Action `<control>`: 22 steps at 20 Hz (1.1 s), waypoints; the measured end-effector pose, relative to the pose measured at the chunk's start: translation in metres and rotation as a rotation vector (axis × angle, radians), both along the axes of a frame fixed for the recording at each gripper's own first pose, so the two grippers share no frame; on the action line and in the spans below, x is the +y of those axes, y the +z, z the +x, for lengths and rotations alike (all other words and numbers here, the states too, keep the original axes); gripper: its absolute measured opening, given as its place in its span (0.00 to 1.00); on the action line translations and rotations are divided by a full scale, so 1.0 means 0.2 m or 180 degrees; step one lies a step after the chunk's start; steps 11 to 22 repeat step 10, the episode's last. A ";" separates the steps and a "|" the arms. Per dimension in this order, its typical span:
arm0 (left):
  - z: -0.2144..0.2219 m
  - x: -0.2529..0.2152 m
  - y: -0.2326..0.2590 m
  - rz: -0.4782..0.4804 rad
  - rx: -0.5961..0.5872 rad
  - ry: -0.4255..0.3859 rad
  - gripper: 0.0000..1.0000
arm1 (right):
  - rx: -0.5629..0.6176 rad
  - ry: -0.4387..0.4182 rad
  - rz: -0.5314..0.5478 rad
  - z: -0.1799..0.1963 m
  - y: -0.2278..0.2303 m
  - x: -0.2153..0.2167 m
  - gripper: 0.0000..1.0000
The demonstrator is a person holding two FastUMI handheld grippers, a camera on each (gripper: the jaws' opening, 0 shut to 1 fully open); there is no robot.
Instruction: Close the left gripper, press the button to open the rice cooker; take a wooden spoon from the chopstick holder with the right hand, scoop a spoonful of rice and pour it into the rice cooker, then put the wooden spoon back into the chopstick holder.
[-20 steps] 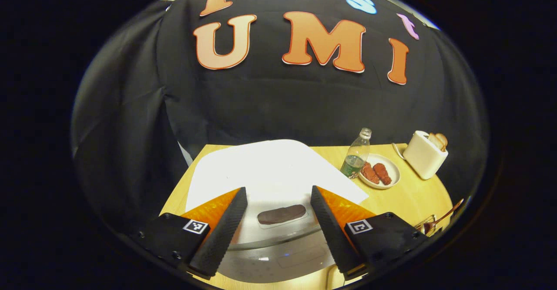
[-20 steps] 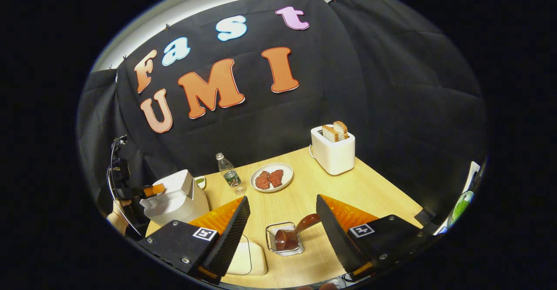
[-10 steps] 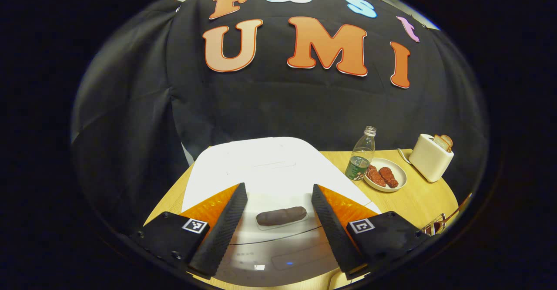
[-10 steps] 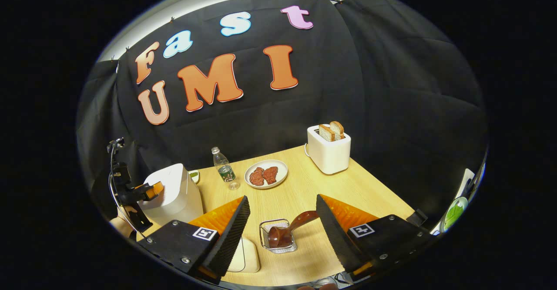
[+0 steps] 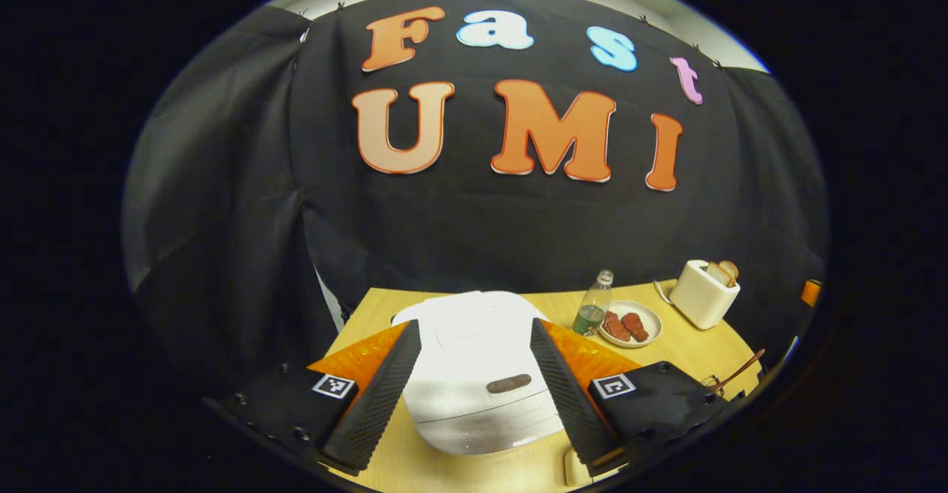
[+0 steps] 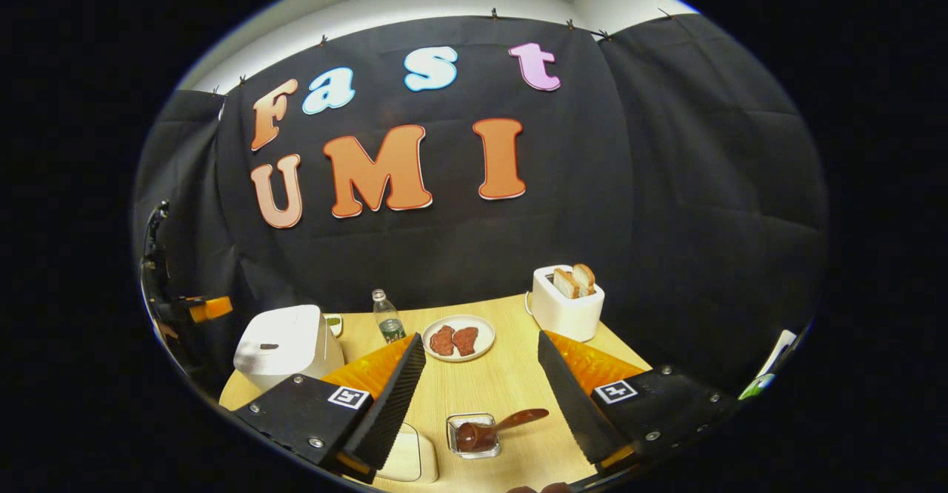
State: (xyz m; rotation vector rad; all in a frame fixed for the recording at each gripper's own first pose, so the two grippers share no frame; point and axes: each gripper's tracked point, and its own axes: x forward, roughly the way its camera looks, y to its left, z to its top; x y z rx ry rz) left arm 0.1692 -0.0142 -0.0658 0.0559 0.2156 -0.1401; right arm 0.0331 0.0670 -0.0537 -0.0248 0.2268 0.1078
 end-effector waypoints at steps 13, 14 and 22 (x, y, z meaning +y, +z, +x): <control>-0.50 0.39 0.59 0.0003 -0.0703 0.0474 1.00 | -0.0705 0.0281 -0.0162 -0.03 0.49 0.25 0.94; -0.50 0.39 0.59 0.0003 -0.0703 0.0474 1.00 | -0.0705 0.0281 -0.0162 -0.03 0.49 0.25 0.94; -0.50 0.39 0.59 0.0003 -0.0703 0.0474 1.00 | -0.0705 0.0281 -0.0162 -0.03 0.49 0.25 0.94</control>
